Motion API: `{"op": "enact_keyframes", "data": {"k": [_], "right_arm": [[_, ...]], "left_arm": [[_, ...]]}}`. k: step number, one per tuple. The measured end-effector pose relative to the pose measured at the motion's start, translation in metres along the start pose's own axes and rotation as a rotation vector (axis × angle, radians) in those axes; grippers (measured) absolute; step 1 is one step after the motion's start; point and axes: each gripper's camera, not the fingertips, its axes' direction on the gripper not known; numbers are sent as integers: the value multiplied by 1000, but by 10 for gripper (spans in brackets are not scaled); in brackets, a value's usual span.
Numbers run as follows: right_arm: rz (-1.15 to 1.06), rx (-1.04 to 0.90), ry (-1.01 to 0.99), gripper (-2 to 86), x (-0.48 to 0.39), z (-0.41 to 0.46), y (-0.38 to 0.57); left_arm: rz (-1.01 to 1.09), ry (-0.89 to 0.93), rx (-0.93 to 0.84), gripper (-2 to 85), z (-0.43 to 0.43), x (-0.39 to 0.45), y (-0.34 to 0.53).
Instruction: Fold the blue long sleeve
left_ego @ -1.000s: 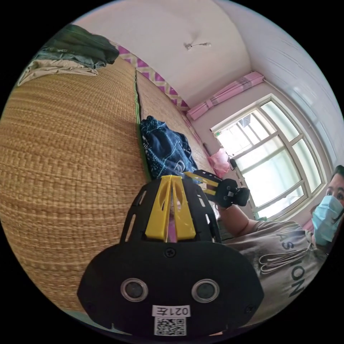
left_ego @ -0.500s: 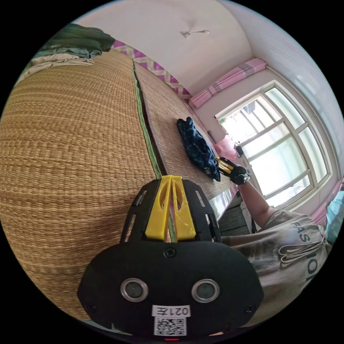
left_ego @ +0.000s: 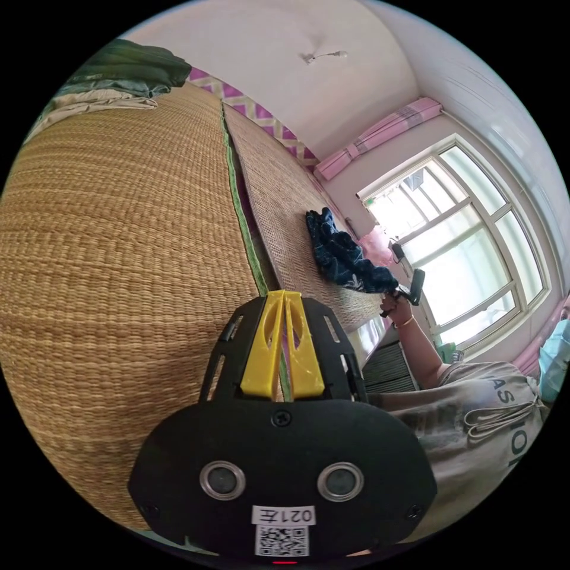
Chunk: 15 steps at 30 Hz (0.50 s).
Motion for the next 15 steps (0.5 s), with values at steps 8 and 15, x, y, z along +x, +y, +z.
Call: {"op": "enact_keyframes", "data": {"k": [8, 15], "right_arm": [[616, 140, -296, 121, 143, 16, 118], [975, 184, -596, 159, 212, 108, 180]], "left_arm": [[7, -3, -15, -9, 11, -1, -7], [2, 6, 5, -9, 15, -7, -8]]}}
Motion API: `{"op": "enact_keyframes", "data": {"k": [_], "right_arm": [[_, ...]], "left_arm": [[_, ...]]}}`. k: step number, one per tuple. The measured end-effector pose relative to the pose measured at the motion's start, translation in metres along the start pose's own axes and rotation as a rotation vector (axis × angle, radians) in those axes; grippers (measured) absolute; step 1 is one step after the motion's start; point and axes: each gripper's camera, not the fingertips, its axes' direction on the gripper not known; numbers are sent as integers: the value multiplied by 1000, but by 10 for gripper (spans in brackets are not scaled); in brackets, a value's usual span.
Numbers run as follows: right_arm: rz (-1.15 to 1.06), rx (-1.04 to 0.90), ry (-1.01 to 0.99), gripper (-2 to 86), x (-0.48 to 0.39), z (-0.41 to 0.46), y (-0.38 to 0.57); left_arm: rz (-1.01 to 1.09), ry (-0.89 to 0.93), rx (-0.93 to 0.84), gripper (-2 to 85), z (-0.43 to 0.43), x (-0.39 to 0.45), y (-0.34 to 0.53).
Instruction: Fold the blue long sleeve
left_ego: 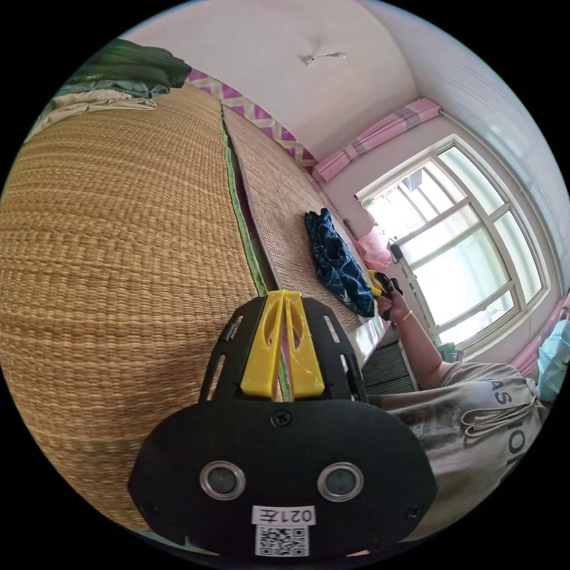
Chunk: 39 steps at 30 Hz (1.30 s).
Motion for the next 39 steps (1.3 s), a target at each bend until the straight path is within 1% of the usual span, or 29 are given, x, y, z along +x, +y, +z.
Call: {"op": "enact_keyframes", "data": {"k": [3, 5, 7, 9, 10, 11, 12, 14, 17, 20, 23, 26, 28, 29, 32, 35, 36, 39], "right_arm": [[27, -92, -58, 158, 21, 31, -13], [30, -104, 3, 137, 29, 38, -18], [50, -111, -9, 118, 46, 43, -23], [84, -83, -74, 86, 74, 47, -23], [90, -76, -89, 84, 79, 48, -22], [87, -67, -98, 80, 87, 50, -22], [75, -59, -99, 79, 91, 51, -20], [79, -46, -117, 80, 101, 52, -16], [98, -30, -168, 80, 123, 55, -9], [121, -18, -214, 80, 144, 61, -4], [112, -16, -249, 80, 157, 68, -3], [91, -35, -258, 82, 164, 74, -4], [51, -61, -252, 84, 163, 76, -7], [6, -76, -237, 86, 159, 73, -11], [-70, -47, -143, 89, 147, 54, -21], [-79, -22, -60, 94, 147, 43, -42], [-61, 9, -18, 97, 151, 38, -52], [-26, 61, 22, 104, 162, 27, -81]], "left_arm": [[2, -1, 1, -9, 4, -3, -1], [0, -5, 1, -8, 8, -5, -2], [12, -25, -19, -6, 14, -1, -5], [38, 80, -41, -2, 27, 15, -16], [76, 223, -55, 4, 44, 32, -26], [86, 271, -79, 27, 66, 50, -35], [83, 260, -91, 39, 79, 57, -39], [36, 160, -137, 98, 134, 70, -51], [-85, 131, -166, 155, 179, 54, -60], [-168, 128, -129, 162, 192, 40, -64], [-201, 101, -134, 164, 206, 39, -72], [-188, 46, -152, 159, 224, 48, -79], [-194, 26, -172, 133, 236, 49, -81], [-193, 51, -225, 81, 251, 47, -81], [-208, 138, -270, 21, 273, 32, -68], [-253, 202, -252, -1, 278, 12, -56], [-261, 208, -249, -2, 278, 9, -54], [-255, 210, -240, -6, 279, 4, -45]]}}
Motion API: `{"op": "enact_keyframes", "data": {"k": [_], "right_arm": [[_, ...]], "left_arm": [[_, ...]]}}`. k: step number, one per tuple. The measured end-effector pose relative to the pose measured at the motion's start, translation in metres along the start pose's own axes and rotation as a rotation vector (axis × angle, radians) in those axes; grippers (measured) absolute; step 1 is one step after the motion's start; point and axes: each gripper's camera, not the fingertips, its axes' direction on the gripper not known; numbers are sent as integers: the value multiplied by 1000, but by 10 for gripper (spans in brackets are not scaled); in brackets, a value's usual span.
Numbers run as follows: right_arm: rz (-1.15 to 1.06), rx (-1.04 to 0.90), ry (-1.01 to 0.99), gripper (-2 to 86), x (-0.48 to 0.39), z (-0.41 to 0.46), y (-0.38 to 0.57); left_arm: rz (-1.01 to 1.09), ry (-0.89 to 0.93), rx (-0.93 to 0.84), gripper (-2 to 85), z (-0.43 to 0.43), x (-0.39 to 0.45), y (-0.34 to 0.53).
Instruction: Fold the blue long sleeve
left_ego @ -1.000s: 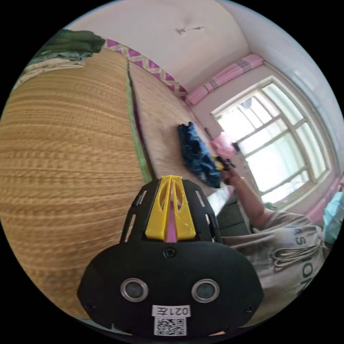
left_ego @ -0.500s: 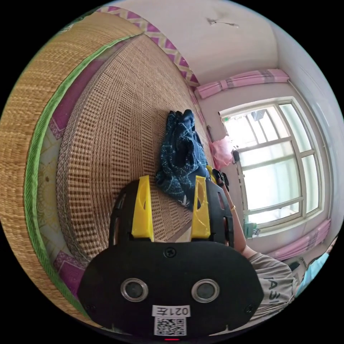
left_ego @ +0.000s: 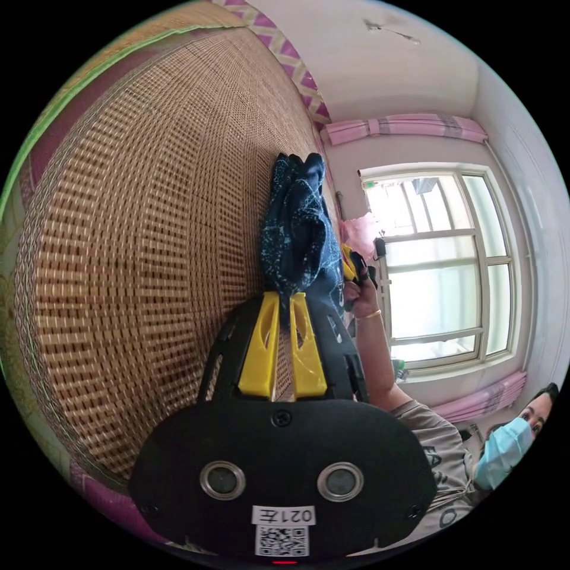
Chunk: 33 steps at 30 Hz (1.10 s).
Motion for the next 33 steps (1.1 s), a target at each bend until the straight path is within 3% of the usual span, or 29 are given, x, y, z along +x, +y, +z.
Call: {"op": "enact_keyframes", "data": {"k": [10, 15, 21, 28, 33], "right_arm": [[28, -96, -86, 41, -19, 62, -47], [-167, -104, -149, 27, -128, 53, -55], [-374, -239, -205, 24, -304, 149, -74], [-513, -352, -273, 24, -495, 361, -107], [-617, -283, -288, 29, -632, 501, -125]], "left_arm": [[22, 73, 0, -8, 8, -22, 29], [167, 124, 42, -9, -43, 15, 42], [263, 158, 186, -9, -201, 29, 64], [246, -87, 440, -8, -431, -7, 86], [210, -288, 633, -6, -573, -10, 58]]}}
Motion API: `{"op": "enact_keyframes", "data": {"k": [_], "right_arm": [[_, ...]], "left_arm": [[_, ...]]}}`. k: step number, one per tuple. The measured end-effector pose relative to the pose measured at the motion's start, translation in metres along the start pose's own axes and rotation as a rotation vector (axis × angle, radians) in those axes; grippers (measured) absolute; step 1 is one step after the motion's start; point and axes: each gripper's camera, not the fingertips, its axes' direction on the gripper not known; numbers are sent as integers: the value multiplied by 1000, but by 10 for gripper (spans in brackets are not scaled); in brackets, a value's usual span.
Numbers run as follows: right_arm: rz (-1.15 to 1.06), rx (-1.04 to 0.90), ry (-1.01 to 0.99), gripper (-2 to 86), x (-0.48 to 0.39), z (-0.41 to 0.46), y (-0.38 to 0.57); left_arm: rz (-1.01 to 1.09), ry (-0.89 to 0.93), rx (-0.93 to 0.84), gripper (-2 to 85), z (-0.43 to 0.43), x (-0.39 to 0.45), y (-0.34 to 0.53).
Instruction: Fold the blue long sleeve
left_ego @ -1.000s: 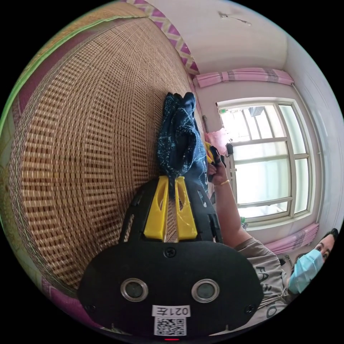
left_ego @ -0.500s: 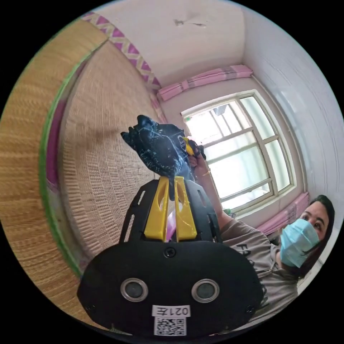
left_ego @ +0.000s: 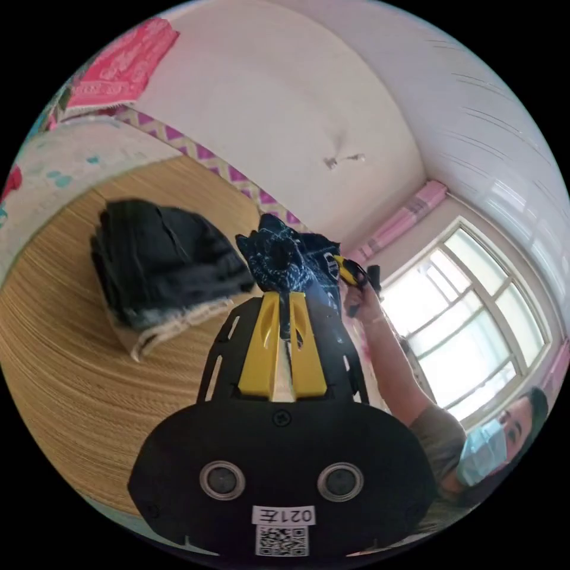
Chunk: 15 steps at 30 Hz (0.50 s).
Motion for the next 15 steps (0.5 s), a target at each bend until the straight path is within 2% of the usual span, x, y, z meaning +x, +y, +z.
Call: {"op": "enact_keyframes", "data": {"k": [4, 8, 11, 15], "right_arm": [[-1, 3, 31, 43, -4, 80, -34], [45, -189, 185, 93, 22, 157, -15], [52, -316, 83, 91, 39, 166, 16], [-16, -326, 17, 47, 31, 103, 66]], "left_arm": [[-56, -242, 83, 5, -26, -61, -78], [-127, -471, 33, 52, -18, -145, -76], [-184, -465, 123, 42, -34, -196, -25], [-180, -453, 210, 4, -60, -225, 46]]}}
